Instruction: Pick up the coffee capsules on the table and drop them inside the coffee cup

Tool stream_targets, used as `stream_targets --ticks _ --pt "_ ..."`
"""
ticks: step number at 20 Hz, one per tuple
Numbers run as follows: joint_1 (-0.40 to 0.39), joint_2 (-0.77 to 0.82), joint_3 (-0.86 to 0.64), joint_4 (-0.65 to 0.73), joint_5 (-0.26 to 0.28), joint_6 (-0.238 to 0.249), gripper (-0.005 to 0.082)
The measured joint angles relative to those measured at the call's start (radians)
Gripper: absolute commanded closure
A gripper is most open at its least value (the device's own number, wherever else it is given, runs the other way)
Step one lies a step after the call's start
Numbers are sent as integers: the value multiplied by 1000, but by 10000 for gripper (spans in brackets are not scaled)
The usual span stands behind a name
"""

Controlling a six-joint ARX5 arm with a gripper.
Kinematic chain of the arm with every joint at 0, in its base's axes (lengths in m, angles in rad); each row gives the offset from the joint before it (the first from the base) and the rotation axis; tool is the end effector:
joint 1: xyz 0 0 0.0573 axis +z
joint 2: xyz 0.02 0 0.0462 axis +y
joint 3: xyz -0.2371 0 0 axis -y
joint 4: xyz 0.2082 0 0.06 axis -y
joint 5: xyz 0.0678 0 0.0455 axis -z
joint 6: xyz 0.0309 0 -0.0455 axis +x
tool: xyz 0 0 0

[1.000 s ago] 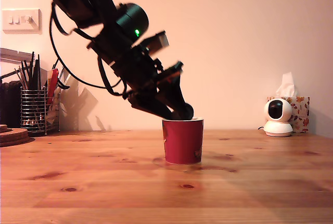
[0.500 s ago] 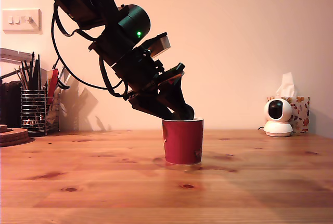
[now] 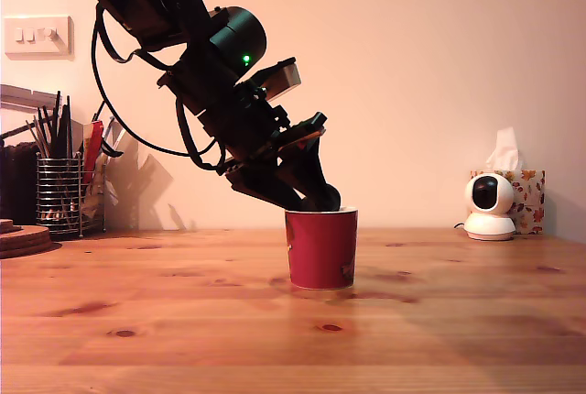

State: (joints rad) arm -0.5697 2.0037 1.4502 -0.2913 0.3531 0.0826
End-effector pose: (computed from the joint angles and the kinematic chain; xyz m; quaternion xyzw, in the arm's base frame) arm 0.3246 -0.2206 0.1879 0.0780 0.3904 -0.4226 0.8142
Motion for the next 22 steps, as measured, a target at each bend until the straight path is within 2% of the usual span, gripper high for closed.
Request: stream_targets --ticks 11,13,15,16,22 --pt "0 0 0 1 -2 0 501" --pt "0 0 0 1 -3 0 443" --pt "0 0 0 3 -3 0 296" --pt "0 0 0 3 -3 0 269" --pt "0 0 3 6 -4 0 268"
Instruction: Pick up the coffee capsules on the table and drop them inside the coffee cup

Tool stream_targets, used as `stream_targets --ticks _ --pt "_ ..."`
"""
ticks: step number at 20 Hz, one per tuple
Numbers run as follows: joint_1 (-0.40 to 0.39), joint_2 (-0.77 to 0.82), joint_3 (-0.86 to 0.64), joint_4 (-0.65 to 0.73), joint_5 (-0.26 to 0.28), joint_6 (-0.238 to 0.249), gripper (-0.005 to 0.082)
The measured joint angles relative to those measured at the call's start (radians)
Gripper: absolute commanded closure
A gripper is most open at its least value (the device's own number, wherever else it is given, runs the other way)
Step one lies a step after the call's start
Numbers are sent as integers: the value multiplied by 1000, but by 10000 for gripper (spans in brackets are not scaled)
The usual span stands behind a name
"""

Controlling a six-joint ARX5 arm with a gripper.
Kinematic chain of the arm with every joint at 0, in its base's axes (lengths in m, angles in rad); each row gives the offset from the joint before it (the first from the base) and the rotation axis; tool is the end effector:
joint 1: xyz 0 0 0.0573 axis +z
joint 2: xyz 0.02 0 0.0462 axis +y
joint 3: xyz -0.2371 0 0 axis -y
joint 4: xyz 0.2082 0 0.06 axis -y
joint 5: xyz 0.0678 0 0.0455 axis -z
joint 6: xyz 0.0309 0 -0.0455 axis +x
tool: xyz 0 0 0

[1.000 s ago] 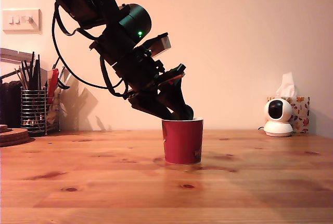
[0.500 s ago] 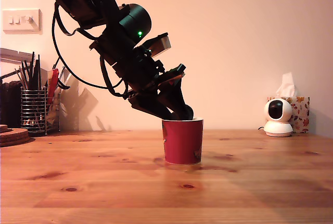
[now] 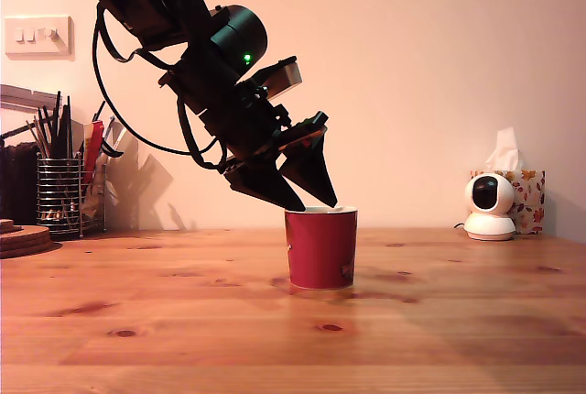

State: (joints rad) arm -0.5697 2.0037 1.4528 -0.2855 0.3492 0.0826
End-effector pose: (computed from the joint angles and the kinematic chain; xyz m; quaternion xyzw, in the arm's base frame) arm 0.3254 -0.2210 0.1890 0.0785 0.3866 -0.4216 0.8165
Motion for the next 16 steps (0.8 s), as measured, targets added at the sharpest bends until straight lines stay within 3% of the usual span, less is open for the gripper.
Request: stream_targets --ticks 11,13,16 --pt "0 -2 1 -6 0 0 305" --pt "0 -10 1 -22 0 0 434" --pt "0 -43 1 -60 -1 -1 735"
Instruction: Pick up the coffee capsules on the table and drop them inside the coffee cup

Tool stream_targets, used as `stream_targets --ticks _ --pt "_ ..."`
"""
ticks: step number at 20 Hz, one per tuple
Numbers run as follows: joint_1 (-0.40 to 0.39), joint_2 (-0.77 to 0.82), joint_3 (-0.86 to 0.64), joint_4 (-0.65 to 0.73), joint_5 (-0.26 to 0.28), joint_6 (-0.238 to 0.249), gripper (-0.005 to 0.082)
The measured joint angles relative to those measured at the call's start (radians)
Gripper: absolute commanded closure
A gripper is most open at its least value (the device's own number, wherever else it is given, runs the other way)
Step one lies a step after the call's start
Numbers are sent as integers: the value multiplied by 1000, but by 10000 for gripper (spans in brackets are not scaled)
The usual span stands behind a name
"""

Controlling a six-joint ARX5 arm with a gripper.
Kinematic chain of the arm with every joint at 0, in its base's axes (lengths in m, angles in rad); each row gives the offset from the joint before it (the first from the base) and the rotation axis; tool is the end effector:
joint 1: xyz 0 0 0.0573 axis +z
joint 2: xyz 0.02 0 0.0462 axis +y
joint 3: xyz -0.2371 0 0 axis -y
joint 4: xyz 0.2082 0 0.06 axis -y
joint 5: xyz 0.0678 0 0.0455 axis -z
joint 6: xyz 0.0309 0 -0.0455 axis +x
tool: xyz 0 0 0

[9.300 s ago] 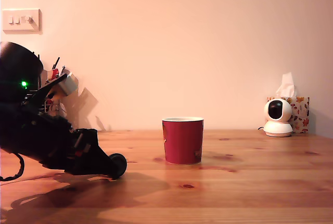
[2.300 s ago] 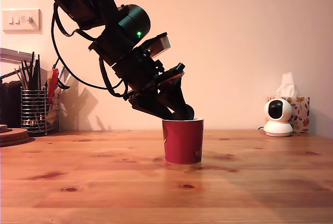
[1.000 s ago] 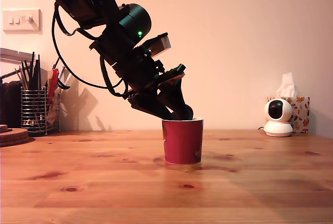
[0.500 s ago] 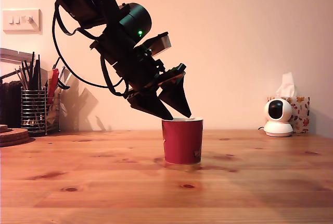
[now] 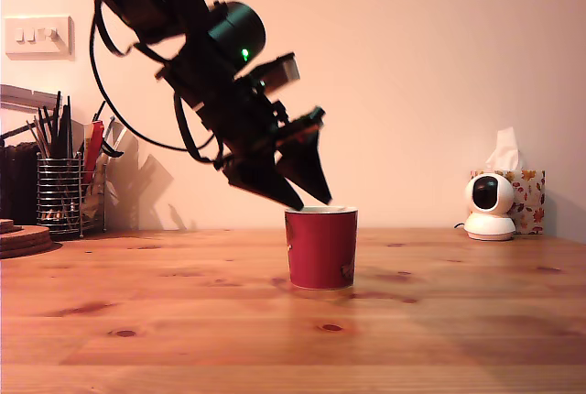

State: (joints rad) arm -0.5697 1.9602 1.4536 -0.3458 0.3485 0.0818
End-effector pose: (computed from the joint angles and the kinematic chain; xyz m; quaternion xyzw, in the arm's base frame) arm 0.3184 -0.2165 0.2014 0.0790 0.3940 -0.4200 0.8137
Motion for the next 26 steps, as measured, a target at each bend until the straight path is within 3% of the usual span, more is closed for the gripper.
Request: stream_targets --ticks 1,9,16,22,26 --pt "0 -20 0 -15 0 0 788" --pt "0 -129 2 -112 -3 -1 793" --pt "0 -232 -22 -130 -103 -10 793" --pt "34 -443 -244 -22 -147 -49 793" --pt "119 -547 -402 25 -163 -79 793"
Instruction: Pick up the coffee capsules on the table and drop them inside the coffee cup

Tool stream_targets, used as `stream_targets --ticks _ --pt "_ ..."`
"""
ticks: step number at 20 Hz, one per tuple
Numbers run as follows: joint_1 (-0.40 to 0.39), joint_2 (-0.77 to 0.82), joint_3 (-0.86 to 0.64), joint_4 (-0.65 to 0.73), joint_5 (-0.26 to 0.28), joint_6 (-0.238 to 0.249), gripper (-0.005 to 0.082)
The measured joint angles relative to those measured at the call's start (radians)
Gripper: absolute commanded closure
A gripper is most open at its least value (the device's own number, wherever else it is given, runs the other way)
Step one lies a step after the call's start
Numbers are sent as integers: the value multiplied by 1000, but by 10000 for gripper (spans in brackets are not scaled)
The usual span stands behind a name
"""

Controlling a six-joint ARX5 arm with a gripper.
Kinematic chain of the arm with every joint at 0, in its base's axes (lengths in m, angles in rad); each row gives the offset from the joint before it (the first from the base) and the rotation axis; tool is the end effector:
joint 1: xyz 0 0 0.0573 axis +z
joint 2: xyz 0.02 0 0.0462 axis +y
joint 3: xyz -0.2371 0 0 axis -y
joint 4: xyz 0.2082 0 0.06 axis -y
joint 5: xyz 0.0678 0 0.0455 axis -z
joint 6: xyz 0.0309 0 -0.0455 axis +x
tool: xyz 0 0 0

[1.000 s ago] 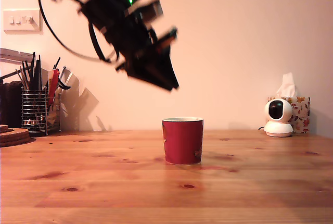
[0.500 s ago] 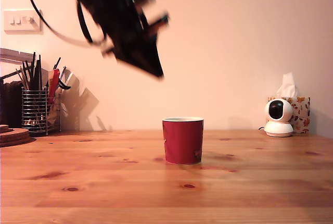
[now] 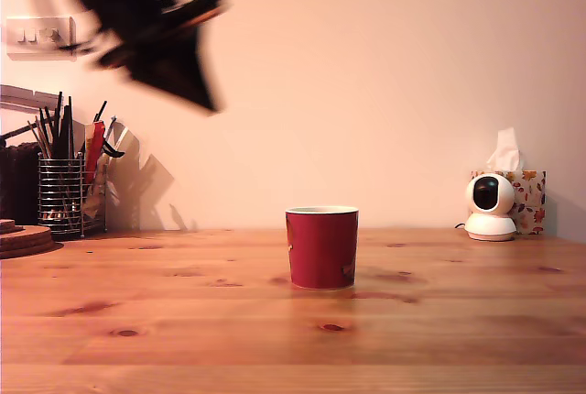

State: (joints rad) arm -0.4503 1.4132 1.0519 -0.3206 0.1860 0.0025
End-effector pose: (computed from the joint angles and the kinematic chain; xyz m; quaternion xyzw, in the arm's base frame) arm 0.2451 -0.1248 0.2583 0.0452 0.3311 -0.2952 0.8951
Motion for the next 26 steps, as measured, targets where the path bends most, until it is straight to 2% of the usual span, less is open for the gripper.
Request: stream_targets --ticks 6,13,17,19,23,26 --pt "157 -161 -157 77 4 -1 793" --pt "269 -422 -457 260 2 -26 793" --pt "304 -581 -597 334 -2 -27 793" --pt "315 -652 -671 352 -11 -44 793" --pt "318 -813 -791 351 -32 -50 793" --pt "318 -953 -821 338 -38 -55 793"
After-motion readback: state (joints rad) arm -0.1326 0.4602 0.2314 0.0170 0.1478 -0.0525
